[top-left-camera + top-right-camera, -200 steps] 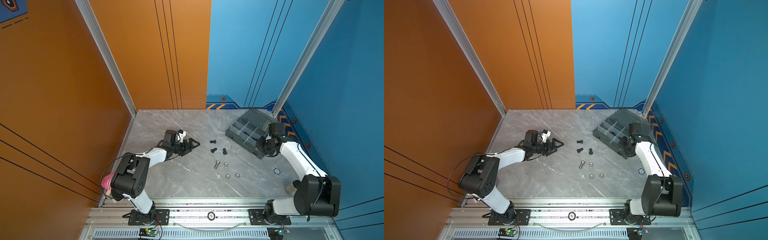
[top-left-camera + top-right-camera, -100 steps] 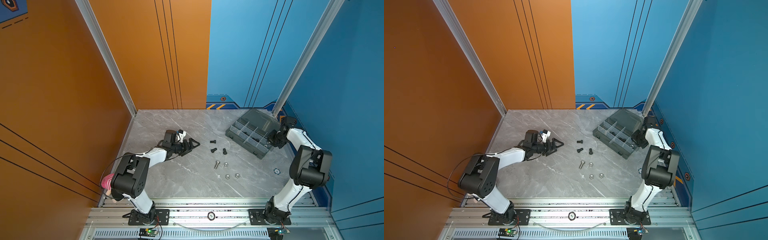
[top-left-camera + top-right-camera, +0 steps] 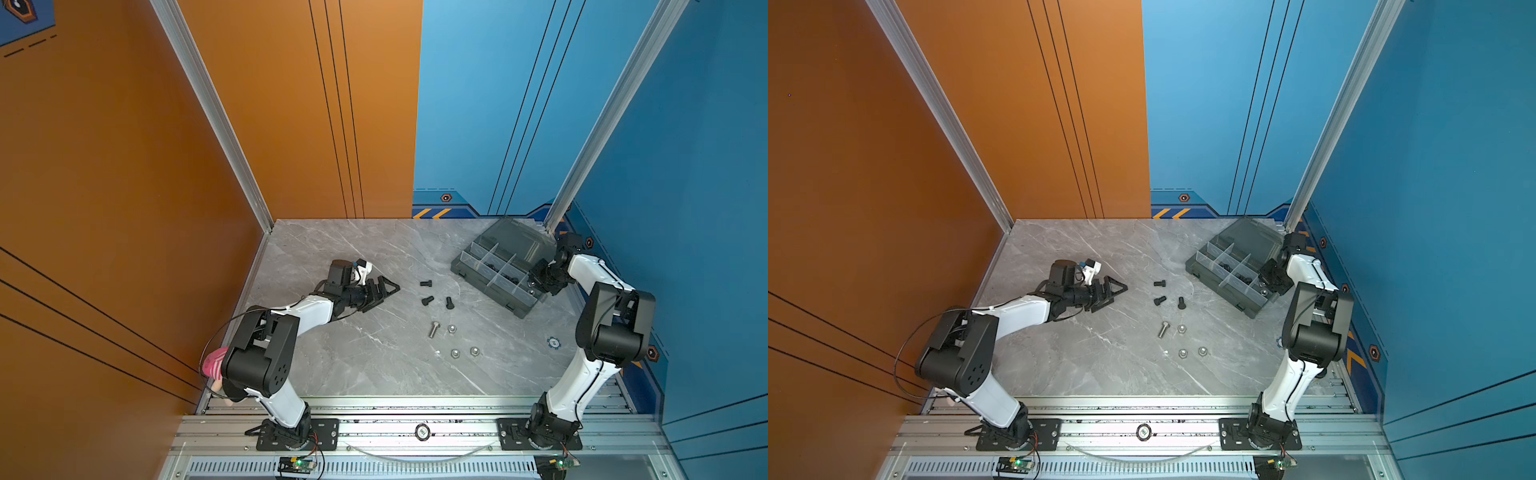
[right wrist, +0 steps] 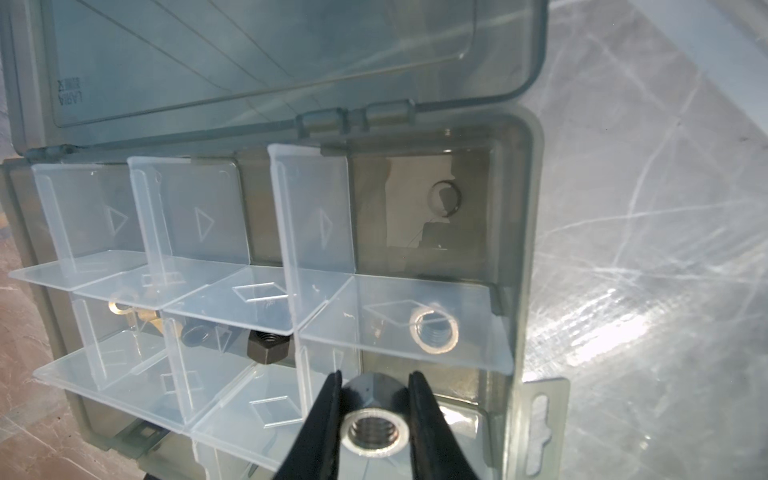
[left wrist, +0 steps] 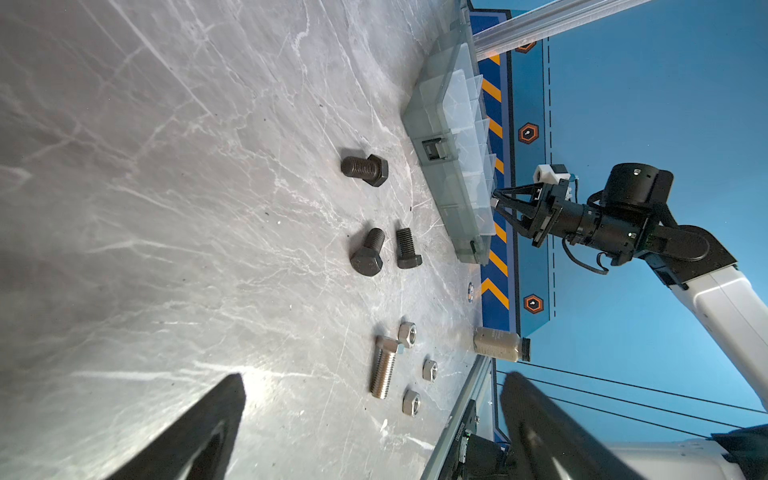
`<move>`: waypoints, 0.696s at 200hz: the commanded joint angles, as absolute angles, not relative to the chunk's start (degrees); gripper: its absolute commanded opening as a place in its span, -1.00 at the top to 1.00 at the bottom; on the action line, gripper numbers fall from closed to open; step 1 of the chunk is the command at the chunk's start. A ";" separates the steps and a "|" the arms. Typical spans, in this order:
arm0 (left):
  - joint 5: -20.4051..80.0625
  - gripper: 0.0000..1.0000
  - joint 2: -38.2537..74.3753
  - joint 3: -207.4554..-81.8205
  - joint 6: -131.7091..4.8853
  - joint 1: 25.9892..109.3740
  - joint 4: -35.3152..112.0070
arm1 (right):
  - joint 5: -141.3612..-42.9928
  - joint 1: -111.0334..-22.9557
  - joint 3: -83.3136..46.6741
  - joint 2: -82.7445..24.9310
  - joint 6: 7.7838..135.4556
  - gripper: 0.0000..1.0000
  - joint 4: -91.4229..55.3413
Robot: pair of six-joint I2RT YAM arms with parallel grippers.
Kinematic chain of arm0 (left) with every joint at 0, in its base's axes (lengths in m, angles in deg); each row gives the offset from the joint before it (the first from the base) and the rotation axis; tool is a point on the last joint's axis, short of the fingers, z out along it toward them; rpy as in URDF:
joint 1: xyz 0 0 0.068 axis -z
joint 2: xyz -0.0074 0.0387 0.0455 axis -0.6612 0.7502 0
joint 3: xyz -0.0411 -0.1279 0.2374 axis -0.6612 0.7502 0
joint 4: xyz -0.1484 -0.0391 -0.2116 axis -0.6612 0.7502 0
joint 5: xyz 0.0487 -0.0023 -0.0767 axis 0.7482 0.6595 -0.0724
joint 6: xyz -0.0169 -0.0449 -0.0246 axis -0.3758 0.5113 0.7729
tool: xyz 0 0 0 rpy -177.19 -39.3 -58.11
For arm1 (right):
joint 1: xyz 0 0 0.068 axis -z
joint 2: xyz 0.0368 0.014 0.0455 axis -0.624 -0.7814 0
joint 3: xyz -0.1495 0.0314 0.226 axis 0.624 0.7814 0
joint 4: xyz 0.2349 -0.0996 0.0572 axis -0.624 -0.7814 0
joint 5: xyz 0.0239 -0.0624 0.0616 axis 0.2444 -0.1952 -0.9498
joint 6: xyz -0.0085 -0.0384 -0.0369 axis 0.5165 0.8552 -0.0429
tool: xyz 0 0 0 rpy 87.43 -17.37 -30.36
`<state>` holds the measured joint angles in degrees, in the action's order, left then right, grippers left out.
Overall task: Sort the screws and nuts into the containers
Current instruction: 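Lower the silver nut into the compartment with the washer and open the right gripper, then move the right gripper back over a silver hex nut beside the black bolts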
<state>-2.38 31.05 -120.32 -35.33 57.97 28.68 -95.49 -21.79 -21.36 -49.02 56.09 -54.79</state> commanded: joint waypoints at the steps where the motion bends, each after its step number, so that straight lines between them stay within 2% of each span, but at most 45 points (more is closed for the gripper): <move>1: -1.85 -0.95 29.98 -121.19 -35.38 58.20 28.98 | -95.55 -22.13 -23.42 -49.27 56.44 0.32 -55.73; 81: -1.96 -0.96 29.88 -121.07 -35.37 58.24 28.99 | -98.91 -23.30 -24.19 -41.07 60.68 0.23 -60.81; 139: -2.18 -0.95 29.97 -121.33 -35.27 58.17 29.08 | -100.30 -31.99 -17.28 -30.57 66.29 0.18 -66.60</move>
